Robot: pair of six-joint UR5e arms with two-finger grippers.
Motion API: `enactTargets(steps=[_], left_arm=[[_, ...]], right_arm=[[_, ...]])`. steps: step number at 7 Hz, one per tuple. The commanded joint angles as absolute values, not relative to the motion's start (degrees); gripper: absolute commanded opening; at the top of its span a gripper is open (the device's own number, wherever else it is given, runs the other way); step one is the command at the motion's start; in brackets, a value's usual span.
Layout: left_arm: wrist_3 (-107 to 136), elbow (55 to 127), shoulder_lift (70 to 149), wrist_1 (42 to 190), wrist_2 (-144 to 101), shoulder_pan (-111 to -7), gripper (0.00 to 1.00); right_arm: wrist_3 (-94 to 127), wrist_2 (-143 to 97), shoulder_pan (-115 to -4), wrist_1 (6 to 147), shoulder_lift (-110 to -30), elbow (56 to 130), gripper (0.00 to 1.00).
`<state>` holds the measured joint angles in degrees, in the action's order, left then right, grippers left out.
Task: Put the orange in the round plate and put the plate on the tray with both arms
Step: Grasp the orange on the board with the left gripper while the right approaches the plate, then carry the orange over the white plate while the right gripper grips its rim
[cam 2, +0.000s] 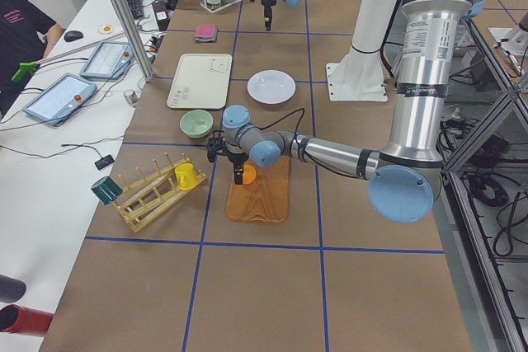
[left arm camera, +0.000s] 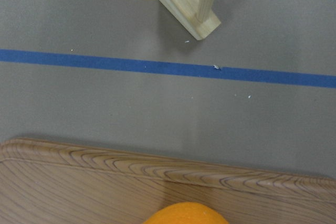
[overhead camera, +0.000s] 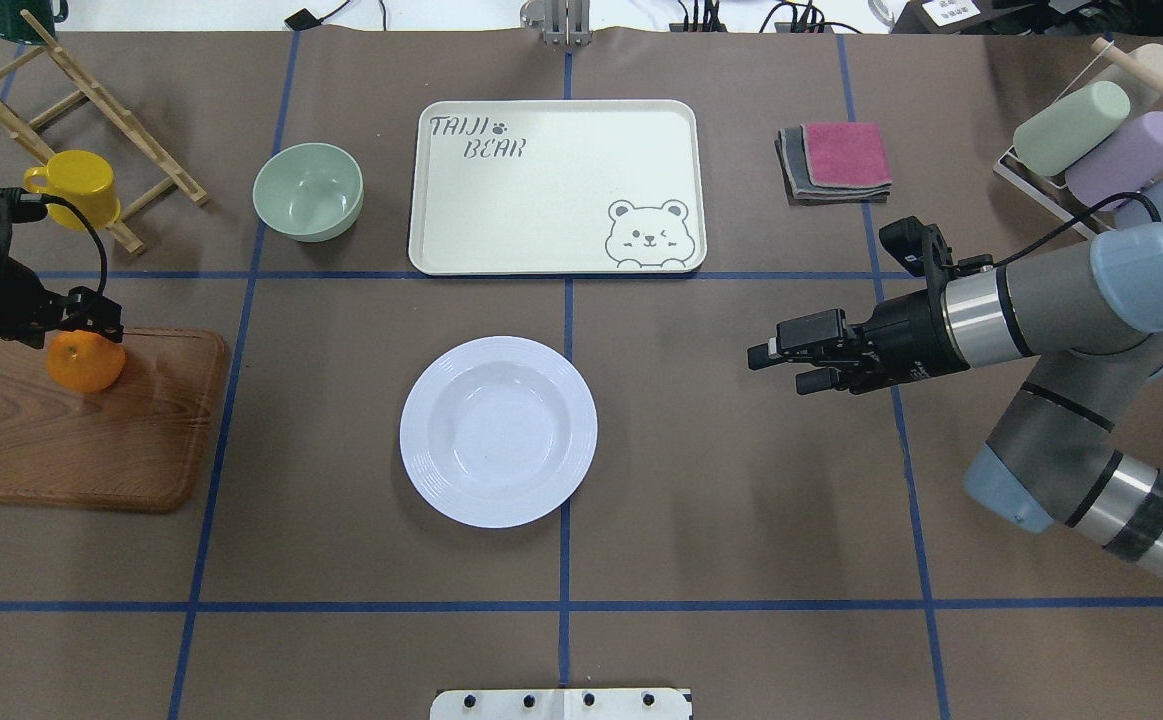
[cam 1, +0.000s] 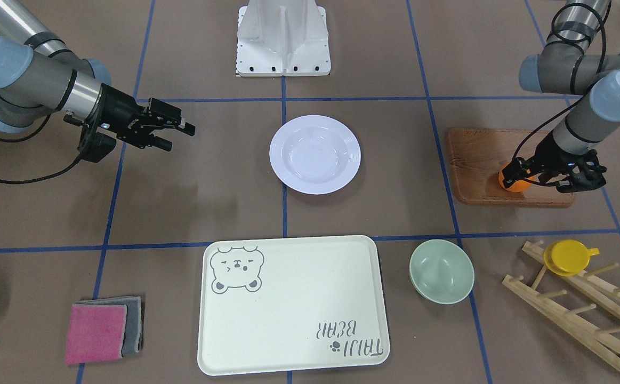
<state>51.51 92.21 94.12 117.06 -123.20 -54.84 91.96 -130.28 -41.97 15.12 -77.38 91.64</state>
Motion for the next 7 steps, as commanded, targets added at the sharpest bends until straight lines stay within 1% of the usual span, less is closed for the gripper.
enactTargets(steps=[1,2,3,4,5,6,7], left_arm=[[54.9,91.6,94.0,119.0,-123.1,-52.7,0.93],[55.8,91.8,94.0,120.3,-123.1,-52.5,0.89],[55.6,91.7,94.0,120.3,-123.2,-52.5,0.78],[55.5,92.0,94.0,120.2,-123.5,-52.5,0.72],[55.5,93.2,94.0,119.9,-123.7,-52.6,0.72],[55.8,95.6,94.1,118.3,-123.8,-52.6,0.72],[56.0,99.3,96.4,112.0,-123.8,-52.6,0.72]], right_arm=[[92.5,-129.9,-41.6,13.9,-77.3,91.1,1.00],[92.5,-128.6,-41.2,13.9,-77.3,91.2,1.00],[92.7,-127.6,-40.4,13.9,-77.3,91.3,1.00],[92.7,-127.4,-40.3,13.9,-77.3,91.4,1.00],[92.8,-126.7,-39.6,13.9,-77.1,91.4,1.00],[94.6,-120.6,-35.4,13.9,-76.1,91.8,1.00],[98.1,-115.4,-31.3,14.0,-72.7,91.8,1.00]])
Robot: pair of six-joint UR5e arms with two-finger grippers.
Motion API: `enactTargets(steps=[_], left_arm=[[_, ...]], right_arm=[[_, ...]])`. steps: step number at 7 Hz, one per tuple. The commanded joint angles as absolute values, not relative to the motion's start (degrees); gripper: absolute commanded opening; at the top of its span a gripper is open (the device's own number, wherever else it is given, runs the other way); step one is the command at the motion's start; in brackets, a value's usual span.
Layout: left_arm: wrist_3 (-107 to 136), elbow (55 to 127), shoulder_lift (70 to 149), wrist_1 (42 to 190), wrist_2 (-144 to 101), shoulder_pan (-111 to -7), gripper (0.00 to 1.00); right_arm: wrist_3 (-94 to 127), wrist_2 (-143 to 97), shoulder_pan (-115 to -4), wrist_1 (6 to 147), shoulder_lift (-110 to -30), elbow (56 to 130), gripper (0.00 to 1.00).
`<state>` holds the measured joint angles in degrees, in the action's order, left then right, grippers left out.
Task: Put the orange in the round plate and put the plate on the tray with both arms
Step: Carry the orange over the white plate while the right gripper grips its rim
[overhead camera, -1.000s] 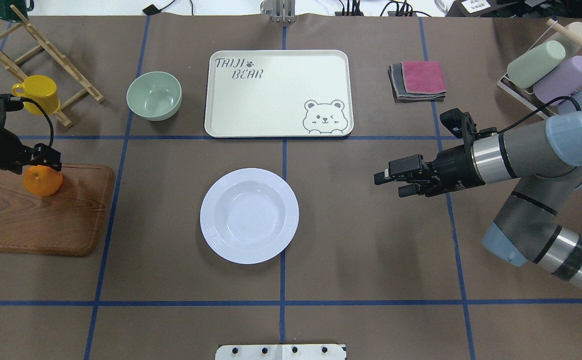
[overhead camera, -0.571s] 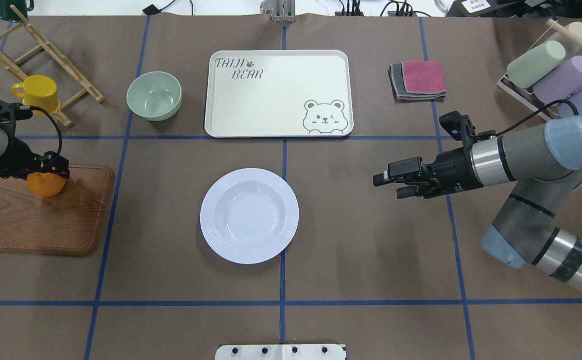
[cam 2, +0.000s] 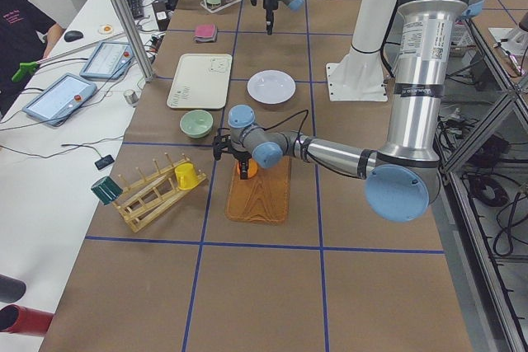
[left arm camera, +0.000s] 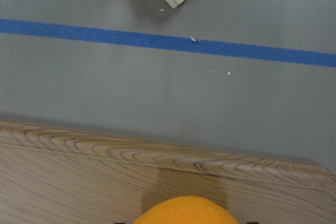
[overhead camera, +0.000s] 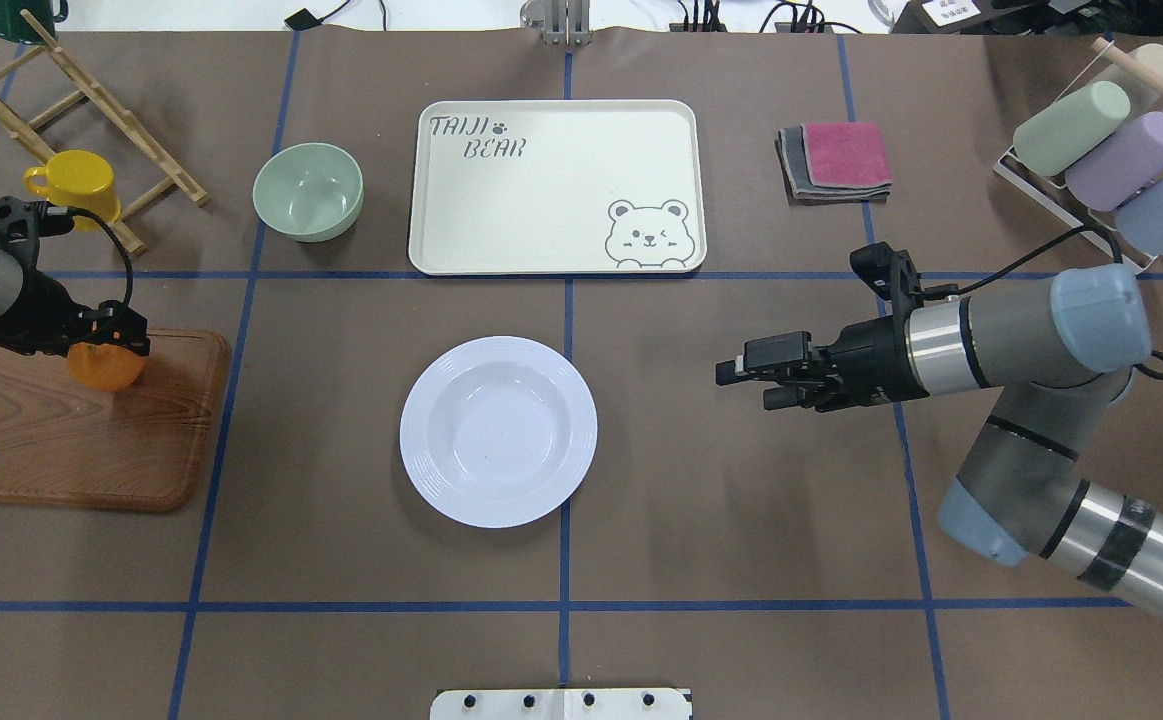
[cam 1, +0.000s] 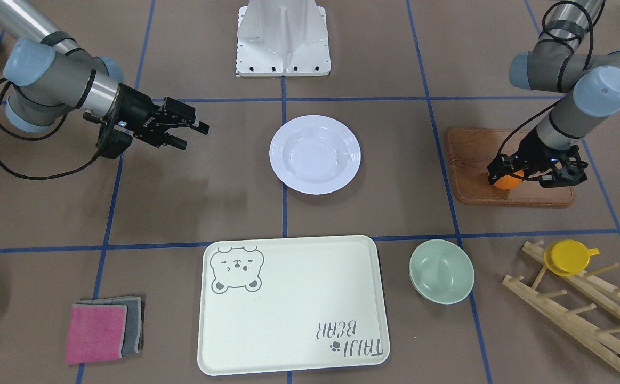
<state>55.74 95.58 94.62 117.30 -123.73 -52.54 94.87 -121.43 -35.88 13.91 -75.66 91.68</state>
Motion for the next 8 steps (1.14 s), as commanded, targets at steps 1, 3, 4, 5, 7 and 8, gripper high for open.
enactTargets(steps=[1,3,4,5,7,8], left_arm=[[58.1,102.5,100.6,104.2,-123.6,-52.5,0.72],[71.0,103.0,110.3,100.5,-123.0,-47.1,0.72],[76.2,102.8,114.3,100.3,-121.6,-43.6,0.72],[77.9,102.3,118.4,98.7,-119.1,-39.9,0.72],[77.6,102.4,121.7,96.9,-118.5,-36.1,0.72],[77.1,102.2,122.0,97.3,-118.2,-34.5,0.72]], right_arm=[[98.9,-111.3,-28.4,13.9,-71.8,91.7,1.00],[98.5,-107.7,-26.3,13.9,-70.8,91.1,0.99],[98.5,-105.9,-26.3,13.9,-70.8,90.9,0.99],[98.4,-104.8,-26.2,13.9,-70.2,89.7,0.99],[98.3,-103.5,-25.9,13.8,-66.9,84.7,0.99],[98.3,-102.9,-25.7,13.8,-66.6,84.1,0.99]])
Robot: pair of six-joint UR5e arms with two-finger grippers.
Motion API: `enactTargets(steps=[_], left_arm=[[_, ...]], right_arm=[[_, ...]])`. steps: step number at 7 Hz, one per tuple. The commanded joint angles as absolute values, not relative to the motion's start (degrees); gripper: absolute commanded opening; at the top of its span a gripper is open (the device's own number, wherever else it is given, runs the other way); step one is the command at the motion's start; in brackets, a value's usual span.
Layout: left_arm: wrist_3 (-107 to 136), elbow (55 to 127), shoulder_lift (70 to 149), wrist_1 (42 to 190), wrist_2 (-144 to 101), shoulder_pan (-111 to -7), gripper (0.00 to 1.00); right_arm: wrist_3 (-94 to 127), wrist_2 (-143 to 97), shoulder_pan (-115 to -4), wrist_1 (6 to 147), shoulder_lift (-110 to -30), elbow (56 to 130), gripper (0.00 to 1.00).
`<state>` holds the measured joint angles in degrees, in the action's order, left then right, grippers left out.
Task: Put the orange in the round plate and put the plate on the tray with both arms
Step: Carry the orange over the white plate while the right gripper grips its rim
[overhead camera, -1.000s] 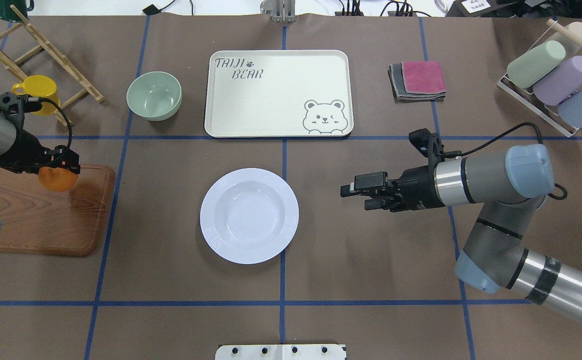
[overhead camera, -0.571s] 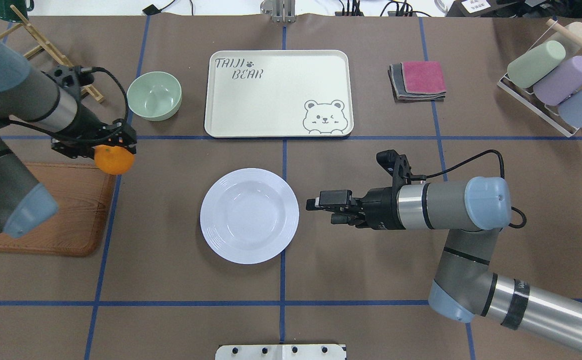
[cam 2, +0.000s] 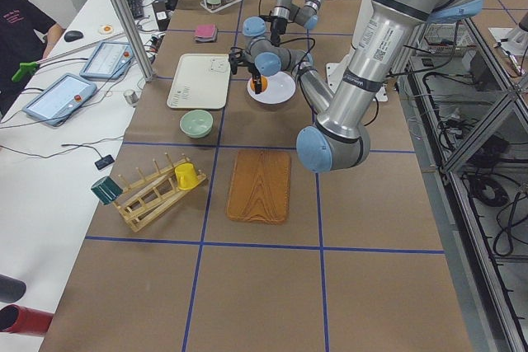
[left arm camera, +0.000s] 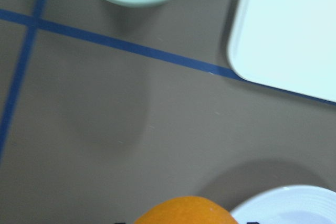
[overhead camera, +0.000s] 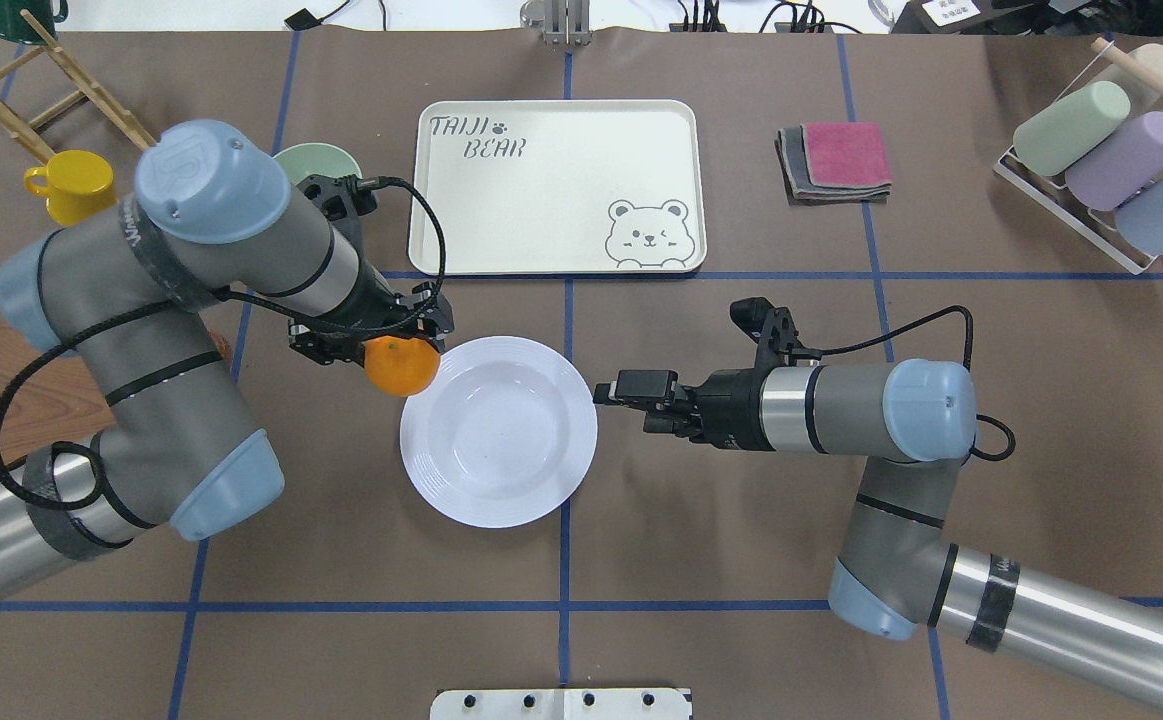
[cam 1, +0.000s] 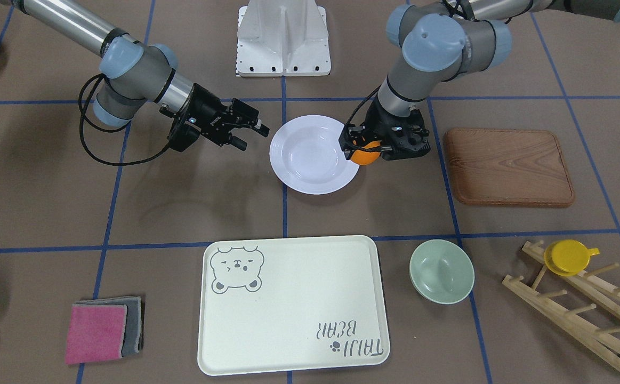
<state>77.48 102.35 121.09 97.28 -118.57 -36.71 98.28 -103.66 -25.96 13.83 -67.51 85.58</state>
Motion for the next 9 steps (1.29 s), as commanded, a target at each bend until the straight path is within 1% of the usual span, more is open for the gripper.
enactTargets(steps=[1,2,4,6,8,9], left_arm=[[77.2,102.0,122.6,97.4,-118.2,-32.9,0.75],[77.3,101.7,122.7,97.5,-118.2,-31.9,0.80],[77.3,101.5,122.6,97.5,-118.2,-31.9,0.81],[77.3,100.4,122.8,97.7,-117.1,-31.8,0.83],[77.1,100.5,122.7,98.3,-117.1,-31.9,0.97],[77.0,100.4,122.5,99.7,-117.1,-31.9,0.97]], right_arm=[[98.3,-102.8,-25.4,13.8,-66.6,84.0,0.99],[98.3,-102.6,-25.1,13.9,-66.1,83.7,0.99],[98.3,-99.6,-23.4,13.9,-62.8,80.6,0.99],[98.3,-99.5,-23.2,13.9,-62.7,80.6,0.98],[98.3,-99.4,-23.0,13.9,-62.3,80.2,0.95],[98.3,-99.4,-23.0,14.0,-62.3,79.9,0.94]])
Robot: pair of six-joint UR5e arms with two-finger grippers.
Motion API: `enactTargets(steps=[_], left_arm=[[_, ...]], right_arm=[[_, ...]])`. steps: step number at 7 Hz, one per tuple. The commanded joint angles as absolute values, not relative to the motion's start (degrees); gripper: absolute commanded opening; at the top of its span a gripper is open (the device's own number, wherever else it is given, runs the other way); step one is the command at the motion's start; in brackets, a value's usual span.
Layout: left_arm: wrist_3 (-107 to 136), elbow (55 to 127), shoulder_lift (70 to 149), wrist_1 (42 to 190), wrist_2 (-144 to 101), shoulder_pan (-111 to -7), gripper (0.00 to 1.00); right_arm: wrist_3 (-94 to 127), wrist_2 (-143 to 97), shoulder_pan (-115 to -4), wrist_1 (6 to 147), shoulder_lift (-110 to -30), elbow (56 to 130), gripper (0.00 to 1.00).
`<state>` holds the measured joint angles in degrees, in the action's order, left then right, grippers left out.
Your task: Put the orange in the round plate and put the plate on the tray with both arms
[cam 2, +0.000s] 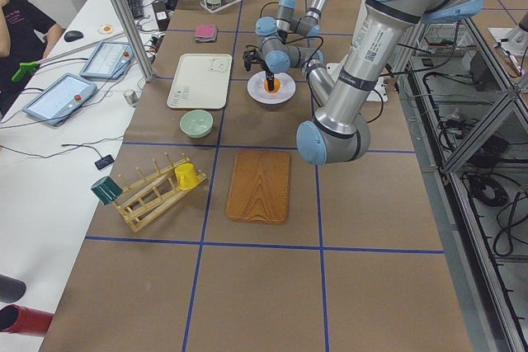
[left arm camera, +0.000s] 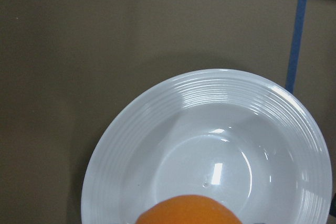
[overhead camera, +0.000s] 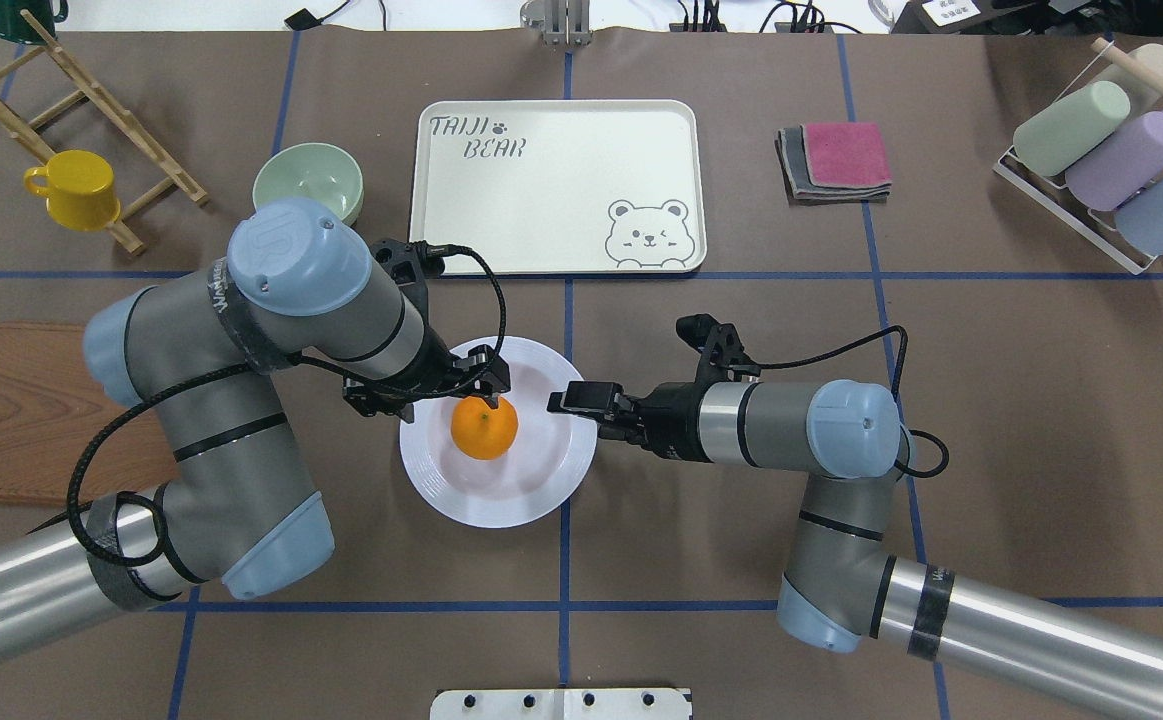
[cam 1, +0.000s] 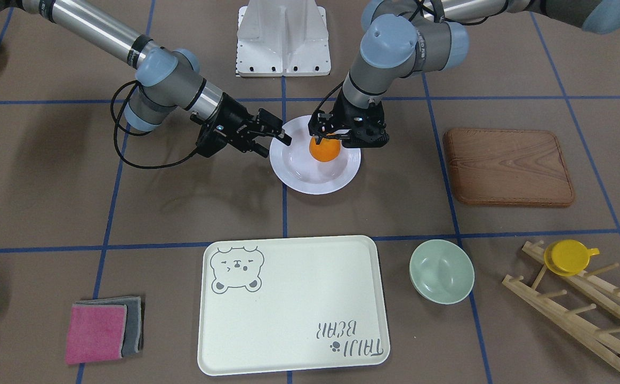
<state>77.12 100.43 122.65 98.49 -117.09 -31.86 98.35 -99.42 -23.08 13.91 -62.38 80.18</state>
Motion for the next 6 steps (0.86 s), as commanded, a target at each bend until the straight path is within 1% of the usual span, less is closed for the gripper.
enactTargets(steps=[1,2,4,5,6], left_arm=[[76.9,100.5,122.4,99.7,-117.1,-32.0,0.97],[76.9,100.5,122.3,99.7,-117.1,-32.0,0.97],[76.9,100.6,122.2,99.7,-117.1,-32.2,0.97],[76.9,100.6,122.1,99.7,-117.1,-32.3,0.97],[76.8,100.8,122.1,99.7,-117.1,-32.5,0.97]], right_arm=[[98.3,-99.4,-23.0,14.0,-62.1,79.5,0.90],[98.3,-99.4,-23.0,14.0,-61.5,78.8,0.88],[98.3,-98.5,-22.5,13.9,-60.7,77.4,0.88],[98.3,-98.4,-22.2,13.9,-60.6,77.5,0.80],[98.4,-98.5,-22.1,13.9,-60.3,77.5,0.56]])
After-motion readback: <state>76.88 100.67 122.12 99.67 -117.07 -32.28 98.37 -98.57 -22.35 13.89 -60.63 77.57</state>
